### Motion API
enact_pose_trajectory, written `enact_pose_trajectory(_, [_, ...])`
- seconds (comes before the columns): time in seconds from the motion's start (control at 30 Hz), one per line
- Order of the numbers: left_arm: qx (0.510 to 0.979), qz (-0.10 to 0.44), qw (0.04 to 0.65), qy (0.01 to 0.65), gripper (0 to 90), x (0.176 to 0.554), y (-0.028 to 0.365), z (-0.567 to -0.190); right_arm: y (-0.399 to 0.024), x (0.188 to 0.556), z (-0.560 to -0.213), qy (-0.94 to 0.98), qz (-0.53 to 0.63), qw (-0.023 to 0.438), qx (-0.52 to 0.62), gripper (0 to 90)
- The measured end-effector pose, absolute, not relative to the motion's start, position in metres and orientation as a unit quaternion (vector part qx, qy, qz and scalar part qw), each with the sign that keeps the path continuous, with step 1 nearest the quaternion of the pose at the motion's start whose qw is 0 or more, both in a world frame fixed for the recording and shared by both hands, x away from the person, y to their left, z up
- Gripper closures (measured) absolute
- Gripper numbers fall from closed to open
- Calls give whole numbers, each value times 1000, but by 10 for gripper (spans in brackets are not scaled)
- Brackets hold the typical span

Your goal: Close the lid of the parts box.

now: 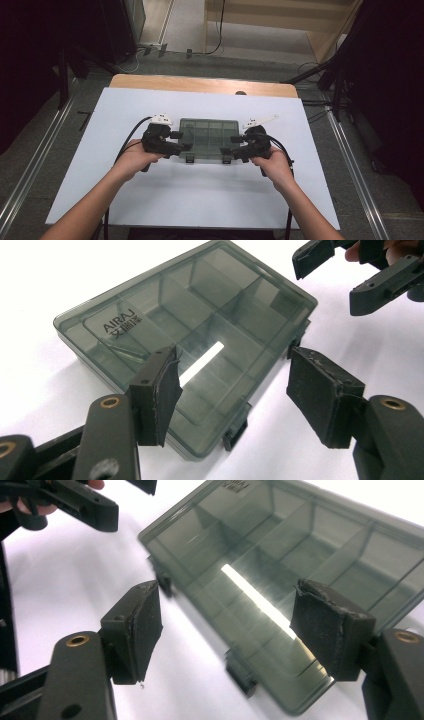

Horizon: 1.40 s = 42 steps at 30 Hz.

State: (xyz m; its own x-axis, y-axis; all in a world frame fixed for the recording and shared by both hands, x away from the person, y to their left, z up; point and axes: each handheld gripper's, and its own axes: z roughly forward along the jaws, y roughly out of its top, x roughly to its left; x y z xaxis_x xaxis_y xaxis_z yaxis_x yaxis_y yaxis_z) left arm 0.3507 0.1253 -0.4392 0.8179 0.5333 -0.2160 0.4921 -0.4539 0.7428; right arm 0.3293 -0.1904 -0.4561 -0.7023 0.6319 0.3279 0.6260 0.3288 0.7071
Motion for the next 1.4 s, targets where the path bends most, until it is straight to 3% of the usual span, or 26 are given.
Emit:
enact_pose_trajectory(0.9, [853, 22, 424, 302, 369, 318, 159, -443, -200, 295, -459, 819, 430, 13, 379, 270])
enact_pose_trajectory(0.97, [853, 10, 425, 303, 321, 317, 162, -444, -201, 293, -460, 820, 431, 13, 376, 270])
enact_pose_trajectory(1.4, [863, 20, 413, 289, 321, 304, 172, -447, -212, 276, -464, 822, 426, 14, 378, 250])
